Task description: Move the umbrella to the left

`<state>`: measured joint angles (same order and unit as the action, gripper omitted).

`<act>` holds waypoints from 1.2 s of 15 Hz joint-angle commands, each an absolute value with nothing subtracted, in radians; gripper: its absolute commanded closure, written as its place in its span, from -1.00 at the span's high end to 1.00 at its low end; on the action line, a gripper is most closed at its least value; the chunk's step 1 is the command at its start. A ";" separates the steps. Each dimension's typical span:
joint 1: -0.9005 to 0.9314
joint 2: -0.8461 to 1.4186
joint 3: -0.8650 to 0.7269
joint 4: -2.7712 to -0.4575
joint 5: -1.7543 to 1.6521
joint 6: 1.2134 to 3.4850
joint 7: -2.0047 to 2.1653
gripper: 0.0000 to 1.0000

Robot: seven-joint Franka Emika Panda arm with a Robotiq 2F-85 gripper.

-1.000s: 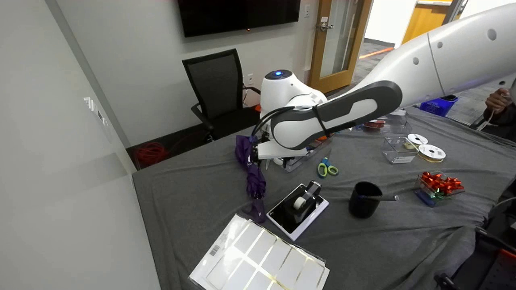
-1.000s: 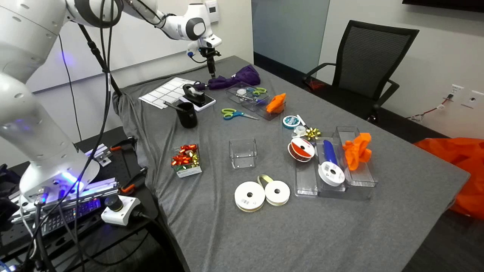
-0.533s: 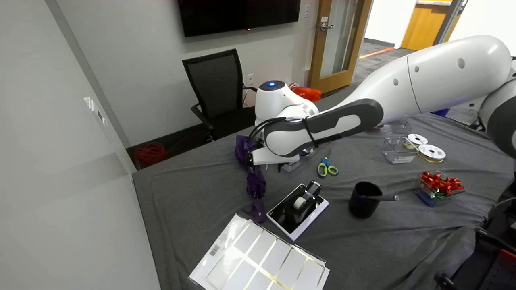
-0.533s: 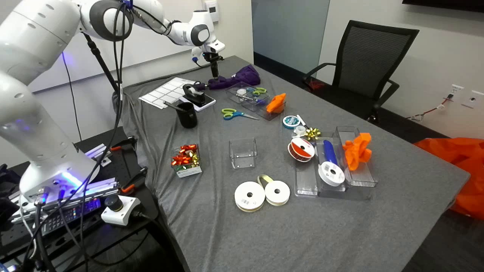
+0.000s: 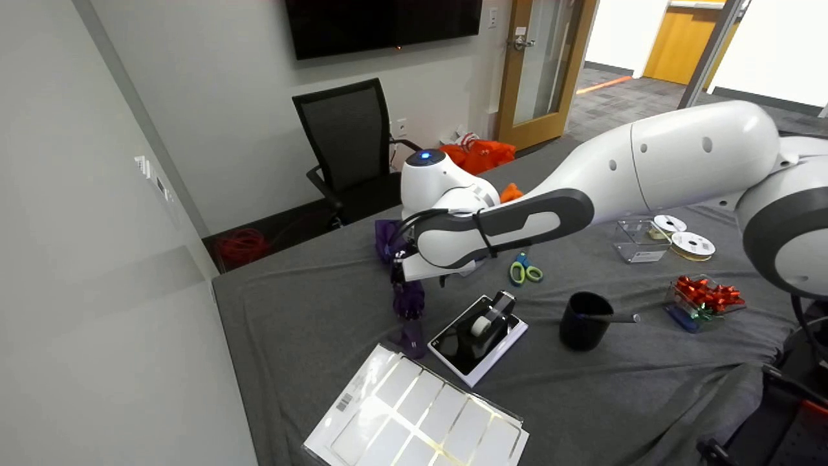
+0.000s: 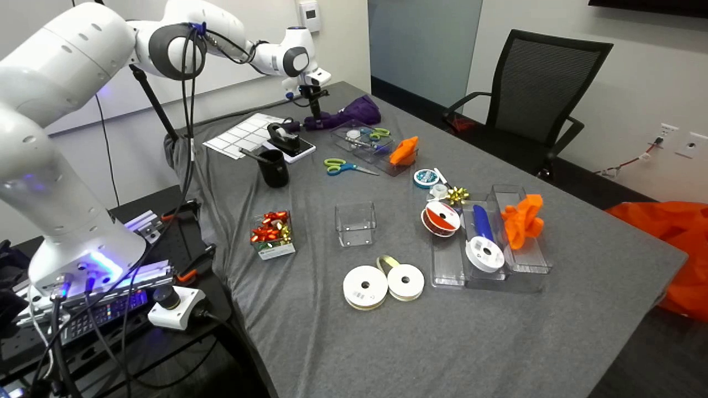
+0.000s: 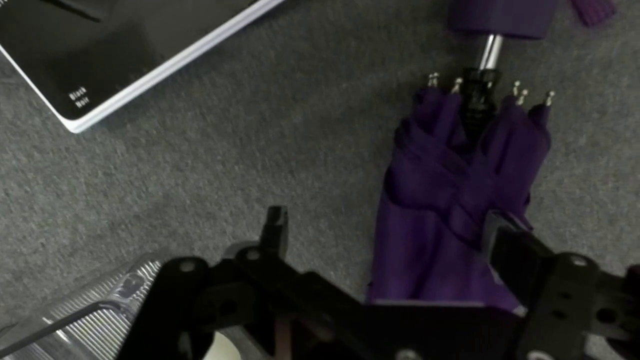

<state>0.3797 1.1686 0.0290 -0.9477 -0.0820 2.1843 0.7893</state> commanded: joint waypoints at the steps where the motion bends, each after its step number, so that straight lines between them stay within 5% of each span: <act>1: 0.395 1.233 0.016 -0.842 -0.073 2.142 0.743 1.00; 11: 0.425 1.342 -0.015 -0.710 -0.117 2.161 0.767 0.98; 12: 0.427 1.351 -0.022 -0.699 -0.122 2.157 0.771 0.49; 14: 0.429 1.364 -0.027 -0.680 -0.124 2.146 0.779 0.39; 18: 0.432 1.375 -0.028 -0.653 -0.121 2.139 0.789 -0.19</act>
